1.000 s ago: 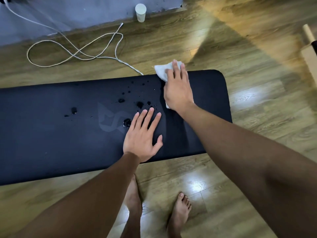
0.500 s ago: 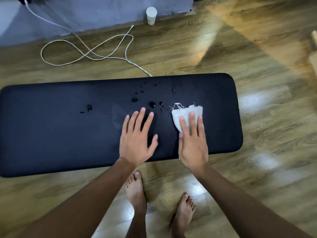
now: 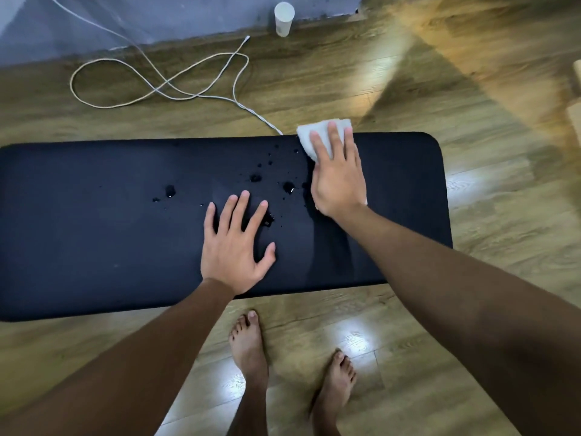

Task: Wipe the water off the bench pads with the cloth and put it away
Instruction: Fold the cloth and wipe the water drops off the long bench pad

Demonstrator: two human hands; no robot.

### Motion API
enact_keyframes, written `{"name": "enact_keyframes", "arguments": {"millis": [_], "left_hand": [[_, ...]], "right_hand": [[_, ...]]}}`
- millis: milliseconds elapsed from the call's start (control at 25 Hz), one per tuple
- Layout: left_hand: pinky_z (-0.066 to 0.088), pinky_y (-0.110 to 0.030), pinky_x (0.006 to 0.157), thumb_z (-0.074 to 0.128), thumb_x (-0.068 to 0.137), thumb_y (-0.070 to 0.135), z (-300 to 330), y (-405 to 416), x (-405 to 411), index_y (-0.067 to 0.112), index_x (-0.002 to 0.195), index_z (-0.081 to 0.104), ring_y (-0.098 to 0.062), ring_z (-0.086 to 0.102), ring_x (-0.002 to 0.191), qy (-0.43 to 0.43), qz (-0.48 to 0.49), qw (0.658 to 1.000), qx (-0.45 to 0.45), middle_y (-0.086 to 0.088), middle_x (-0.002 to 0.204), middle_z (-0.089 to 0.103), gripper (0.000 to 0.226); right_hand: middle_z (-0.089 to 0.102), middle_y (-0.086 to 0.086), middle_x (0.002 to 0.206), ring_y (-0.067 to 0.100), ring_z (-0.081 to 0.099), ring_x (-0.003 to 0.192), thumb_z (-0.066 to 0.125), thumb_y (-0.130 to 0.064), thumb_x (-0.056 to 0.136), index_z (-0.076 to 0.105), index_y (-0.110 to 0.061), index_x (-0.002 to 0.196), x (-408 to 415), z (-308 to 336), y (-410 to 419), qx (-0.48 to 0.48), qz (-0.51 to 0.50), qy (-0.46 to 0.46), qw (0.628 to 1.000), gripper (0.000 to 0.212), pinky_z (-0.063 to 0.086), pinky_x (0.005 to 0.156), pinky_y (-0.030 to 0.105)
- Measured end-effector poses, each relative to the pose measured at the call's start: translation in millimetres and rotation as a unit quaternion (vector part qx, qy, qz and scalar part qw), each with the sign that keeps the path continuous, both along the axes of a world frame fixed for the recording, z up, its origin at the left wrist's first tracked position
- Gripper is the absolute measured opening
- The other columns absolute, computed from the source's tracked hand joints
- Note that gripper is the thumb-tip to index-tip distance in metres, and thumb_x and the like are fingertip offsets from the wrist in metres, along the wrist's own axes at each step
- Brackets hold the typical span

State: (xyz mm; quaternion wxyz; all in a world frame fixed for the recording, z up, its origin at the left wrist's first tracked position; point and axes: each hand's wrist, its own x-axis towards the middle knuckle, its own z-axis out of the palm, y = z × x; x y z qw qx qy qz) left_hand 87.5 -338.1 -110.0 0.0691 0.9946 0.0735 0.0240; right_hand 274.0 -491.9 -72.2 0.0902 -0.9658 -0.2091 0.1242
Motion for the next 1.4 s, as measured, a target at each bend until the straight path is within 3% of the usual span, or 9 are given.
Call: {"name": "enact_keyframes", "arguments": {"millis": [160, 440, 800, 960, 1240, 1400], "left_hand": [[0.015, -0.059, 0.123, 0.047, 0.089, 0.058, 0, 0, 0, 0.024, 0.156, 0.036, -0.033, 0.029, 0.149, 0.006, 0.001, 1.0, -0.002, -0.012, 0.163, 0.031, 0.076], [0.014, -0.059, 0.123, 0.046, 0.088, 0.058, -1, 0, -1, 0.025, 0.157, 0.032, -0.032, 0.025, 0.151, 0.014, 0.0, 1.0, -0.008, -0.011, 0.164, 0.027, 0.078], [0.013, -0.058, 0.123, 0.043, 0.089, 0.058, -5, 0, -1, 0.026, 0.157, 0.03, -0.031, 0.024, 0.151, 0.014, -0.001, 1.0, 0.002, -0.01, 0.164, 0.027, 0.076], [0.014, -0.058, 0.123, 0.043, 0.09, 0.057, -3, -1, -1, 0.026, 0.157, 0.031, -0.031, 0.025, 0.151, 0.012, 0.0, 1.0, 0.01, -0.01, 0.164, 0.028, 0.075], [0.014, -0.057, 0.123, 0.041, 0.09, 0.057, -4, 0, -1, 0.028, 0.156, 0.031, -0.029, 0.024, 0.151, 0.013, 0.004, 1.0, 0.005, -0.008, 0.164, 0.027, 0.073], [0.014, -0.056, 0.123, 0.044, 0.088, 0.056, -5, 0, 1, 0.029, 0.156, 0.032, -0.028, 0.025, 0.151, 0.009, 0.013, 1.0, 0.003, -0.007, 0.164, 0.027, 0.074]], "right_hand": [[0.009, 0.007, 0.167, 0.036, 0.002, 0.154, 0.037, -0.015, 0.101, 0.025, -0.023, 0.156, -8, -2, -3, 0.008, -0.008, -0.014, 1.0, 0.058, 0.018, 0.123, 0.046], [0.02, 0.011, 0.165, 0.039, 0.012, 0.152, 0.046, -0.012, 0.098, 0.034, -0.02, 0.154, -146, -3, -42, 0.011, -0.019, -0.005, 1.0, 0.057, 0.03, 0.118, 0.052], [0.002, 0.012, 0.167, 0.036, -0.002, 0.154, 0.035, -0.022, 0.1, 0.019, -0.02, 0.158, 8, -1, 42, -0.015, -0.034, 0.002, 0.999, 0.06, 0.008, 0.125, 0.045], [0.0, 0.01, 0.167, 0.036, -0.003, 0.154, 0.035, -0.02, 0.101, 0.015, -0.021, 0.159, -28, -2, 19, -0.003, 0.004, -0.021, 1.0, 0.06, 0.008, 0.126, 0.046], [0.015, 0.013, 0.165, 0.04, 0.011, 0.152, 0.048, -0.013, 0.096, 0.028, -0.019, 0.156, -159, -5, -54, 0.006, 0.027, -0.023, 0.999, 0.063, 0.024, 0.121, 0.053], [0.018, 0.015, 0.164, 0.04, 0.013, 0.152, 0.052, -0.01, 0.096, 0.032, -0.017, 0.155, -142, -5, -51, 0.007, 0.044, -0.009, 0.999, 0.063, 0.024, 0.121, 0.053]]}}
